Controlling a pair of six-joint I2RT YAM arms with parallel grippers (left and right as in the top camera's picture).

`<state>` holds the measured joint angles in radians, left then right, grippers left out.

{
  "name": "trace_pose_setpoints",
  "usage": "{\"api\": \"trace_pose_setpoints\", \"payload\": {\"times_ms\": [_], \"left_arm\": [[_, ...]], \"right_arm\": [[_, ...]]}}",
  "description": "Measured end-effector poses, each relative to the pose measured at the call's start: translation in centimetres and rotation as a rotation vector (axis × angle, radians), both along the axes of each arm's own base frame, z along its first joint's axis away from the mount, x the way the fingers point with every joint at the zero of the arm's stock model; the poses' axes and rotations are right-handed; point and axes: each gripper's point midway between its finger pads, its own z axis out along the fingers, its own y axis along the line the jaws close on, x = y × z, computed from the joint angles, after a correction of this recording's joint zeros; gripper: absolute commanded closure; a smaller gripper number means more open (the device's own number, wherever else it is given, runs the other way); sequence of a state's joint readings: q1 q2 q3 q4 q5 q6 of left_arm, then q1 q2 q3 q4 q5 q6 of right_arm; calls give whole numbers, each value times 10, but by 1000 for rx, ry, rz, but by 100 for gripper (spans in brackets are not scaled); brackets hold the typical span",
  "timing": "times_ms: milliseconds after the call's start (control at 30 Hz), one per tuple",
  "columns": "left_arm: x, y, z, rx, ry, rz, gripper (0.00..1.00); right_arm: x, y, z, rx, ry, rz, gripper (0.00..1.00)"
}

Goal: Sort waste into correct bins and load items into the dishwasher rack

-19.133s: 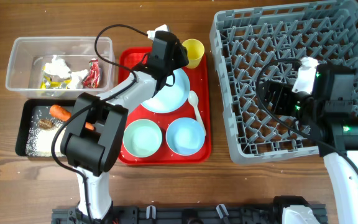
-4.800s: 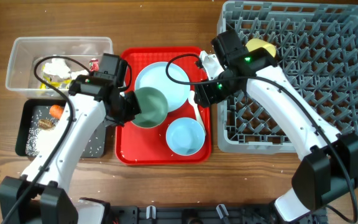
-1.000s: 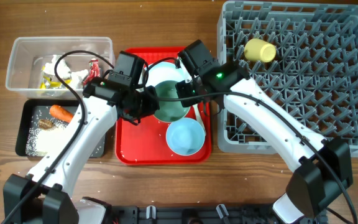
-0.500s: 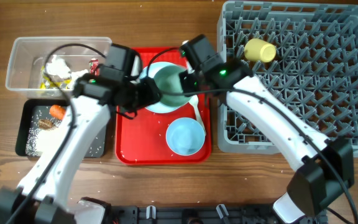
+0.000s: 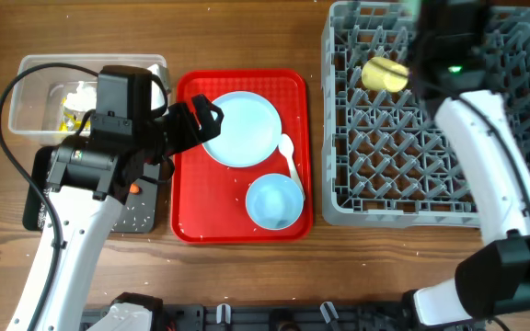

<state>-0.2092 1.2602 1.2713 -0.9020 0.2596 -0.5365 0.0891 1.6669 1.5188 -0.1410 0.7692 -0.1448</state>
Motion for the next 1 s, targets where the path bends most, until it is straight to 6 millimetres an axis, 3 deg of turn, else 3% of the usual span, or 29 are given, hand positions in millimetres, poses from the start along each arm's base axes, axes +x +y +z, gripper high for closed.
{"api": "trace_pose_setpoints", "payload": {"times_ms": [67, 100, 133, 233, 400, 600, 733, 1000], "left_arm": [[0, 0, 0, 1, 1, 0, 0], [0, 0, 0, 0, 1, 0, 0], [0, 0, 0, 0, 2, 0, 0], [0, 0, 0, 1, 1, 0, 0], [0, 0, 0, 0, 2, 0, 0], [0, 0, 0, 1, 1, 0, 0], [0, 0, 0, 1, 2, 0, 0], [0, 0, 0, 1, 1, 0, 0]], "right_arm": [[-3, -41, 3, -57, 8, -90, 96], [-4, -44, 3, -74, 22, -96, 96], [-5, -74, -7, -100, 57, -162, 96], [1, -117, -25, -180, 104, -263, 96], [21, -165, -86, -353, 283, -360, 96], [40, -166, -152, -452, 488, -313, 96], [41, -160, -157, -465, 521, -304, 96], [40, -127, -176, -479, 639, -265, 96]]}}
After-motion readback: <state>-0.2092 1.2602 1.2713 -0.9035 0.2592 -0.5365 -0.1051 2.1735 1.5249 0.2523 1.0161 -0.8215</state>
